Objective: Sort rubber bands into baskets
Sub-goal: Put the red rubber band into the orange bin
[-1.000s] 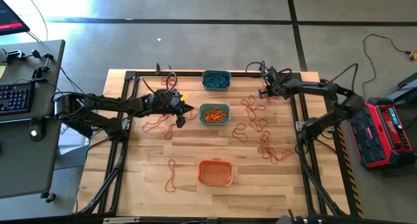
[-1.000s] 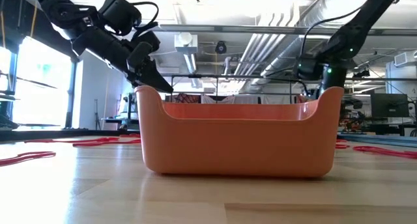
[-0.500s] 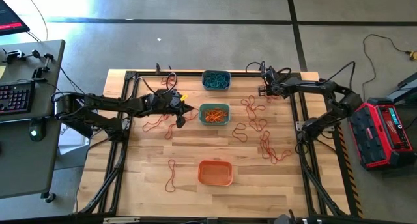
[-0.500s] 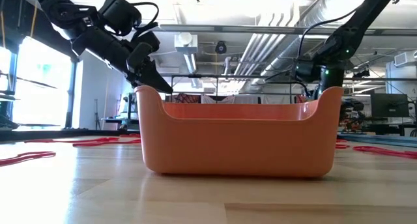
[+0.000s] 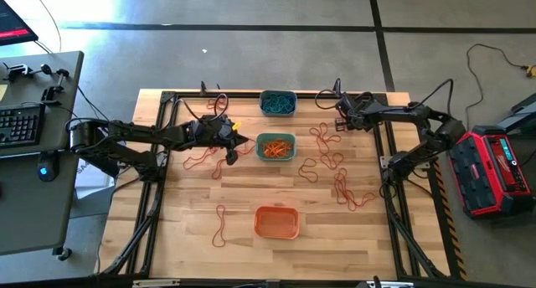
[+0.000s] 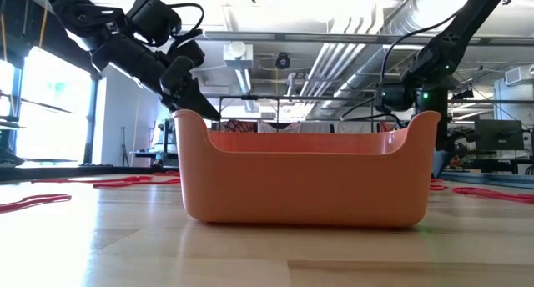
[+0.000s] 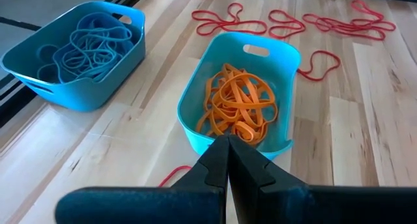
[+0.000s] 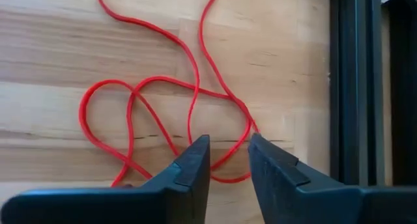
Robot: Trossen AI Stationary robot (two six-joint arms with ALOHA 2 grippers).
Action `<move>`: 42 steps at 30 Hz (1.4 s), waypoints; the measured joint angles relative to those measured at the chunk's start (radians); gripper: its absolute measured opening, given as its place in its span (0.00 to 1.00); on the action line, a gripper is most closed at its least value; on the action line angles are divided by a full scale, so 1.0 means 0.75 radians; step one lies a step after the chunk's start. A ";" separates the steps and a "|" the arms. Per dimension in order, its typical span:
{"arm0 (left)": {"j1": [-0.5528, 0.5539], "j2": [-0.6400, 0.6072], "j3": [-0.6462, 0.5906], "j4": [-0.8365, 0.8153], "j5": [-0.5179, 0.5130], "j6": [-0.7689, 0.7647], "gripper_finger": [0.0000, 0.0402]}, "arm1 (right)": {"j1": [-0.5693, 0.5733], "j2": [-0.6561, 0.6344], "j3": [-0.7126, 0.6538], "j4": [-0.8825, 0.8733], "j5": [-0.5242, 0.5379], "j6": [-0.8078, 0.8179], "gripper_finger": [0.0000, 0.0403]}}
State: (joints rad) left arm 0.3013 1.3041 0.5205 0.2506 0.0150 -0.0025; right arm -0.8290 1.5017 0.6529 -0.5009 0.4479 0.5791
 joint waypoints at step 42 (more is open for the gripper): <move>-0.011 0.000 0.000 -0.003 0.001 -0.027 0.00 | -0.025 -0.005 0.026 0.143 -0.153 -0.150 0.31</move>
State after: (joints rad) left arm 0.2932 1.3041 0.5205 0.2482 0.0154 -0.0231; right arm -0.8478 1.4982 0.6724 -0.3935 0.3328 0.4667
